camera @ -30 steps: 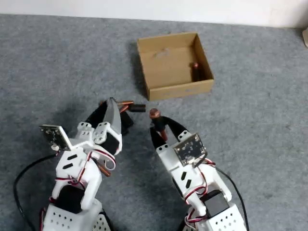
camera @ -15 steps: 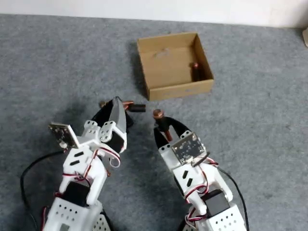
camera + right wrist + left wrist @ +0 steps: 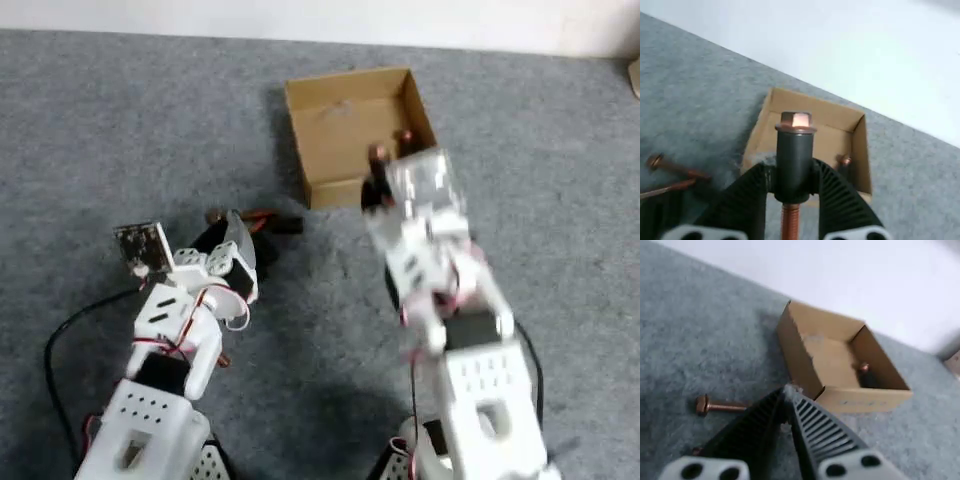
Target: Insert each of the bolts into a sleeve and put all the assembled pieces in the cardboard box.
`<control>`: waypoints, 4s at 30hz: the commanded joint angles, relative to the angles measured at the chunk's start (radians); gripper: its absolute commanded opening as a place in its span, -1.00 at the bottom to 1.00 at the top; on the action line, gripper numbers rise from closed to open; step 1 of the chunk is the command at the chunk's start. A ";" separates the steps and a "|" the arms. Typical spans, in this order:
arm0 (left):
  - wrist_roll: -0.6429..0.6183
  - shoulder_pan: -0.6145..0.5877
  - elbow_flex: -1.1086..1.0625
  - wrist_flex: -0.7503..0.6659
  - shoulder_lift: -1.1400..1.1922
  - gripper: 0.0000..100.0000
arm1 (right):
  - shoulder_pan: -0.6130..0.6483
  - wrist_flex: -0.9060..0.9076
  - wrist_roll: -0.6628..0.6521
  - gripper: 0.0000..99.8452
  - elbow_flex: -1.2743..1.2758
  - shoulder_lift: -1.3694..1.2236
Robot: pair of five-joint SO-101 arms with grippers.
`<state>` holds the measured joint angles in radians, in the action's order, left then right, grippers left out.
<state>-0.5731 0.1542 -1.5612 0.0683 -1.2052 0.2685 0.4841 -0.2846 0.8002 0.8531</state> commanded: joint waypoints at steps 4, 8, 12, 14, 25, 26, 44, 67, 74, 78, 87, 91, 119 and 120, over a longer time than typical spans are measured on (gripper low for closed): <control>0.006 -0.015 0.120 -0.028 0.147 -0.99 | -0.035 0.010 -0.012 -0.99 -0.570 -0.650; 0.006 -0.015 0.140 -0.028 0.188 -0.99 | -0.062 0.116 -0.012 -0.99 -0.863 -0.943; 0.006 -0.013 0.142 -0.028 0.193 -0.99 | -0.097 0.211 -0.012 -0.99 -1.115 -1.194; 0.006 -0.012 0.142 -0.028 0.193 -0.99 | -0.116 0.254 -0.012 -0.99 -1.216 -1.305; 0.006 -0.008 0.142 -0.028 0.193 -0.99 | -0.156 0.438 -0.012 -0.99 -1.590 -1.676; 0.006 -0.008 0.142 -0.028 0.193 -0.99 | -0.156 0.456 -0.012 -0.99 -1.618 -1.689; 0.006 -0.016 0.151 -0.029 0.196 -0.99 | -0.151 0.917 -0.006 -0.40 -2.048 -1.709; -0.002 -0.209 0.196 -0.029 0.202 -0.99 | 0.094 1.282 0.094 -0.40 -2.560 -1.173; -0.002 -0.248 0.197 -0.029 0.194 -0.99 | 0.341 1.282 0.094 -0.40 -2.242 -0.929; -0.002 -0.292 0.211 -0.026 0.194 -0.99 | 0.456 1.277 0.046 -0.40 -1.773 -0.869; 0.003 -0.340 0.216 -0.025 0.193 -0.99 | 0.545 1.012 -0.215 -0.40 -0.998 -0.866; 0.003 -0.363 0.217 -0.025 0.193 -0.99 | 0.544 0.792 -0.226 -0.40 -0.742 -0.866; 0.003 -0.383 0.220 -0.026 0.193 -0.99 | 0.397 0.325 -0.364 -0.40 -0.648 -1.230; 0.003 -0.383 0.220 -0.026 0.193 -0.99 | 0.389 0.325 -0.364 -0.40 -0.668 -1.254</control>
<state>-0.5731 -0.2217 -1.4001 0.0621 -1.0088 0.6767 0.8170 -0.6345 0.1864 -0.3483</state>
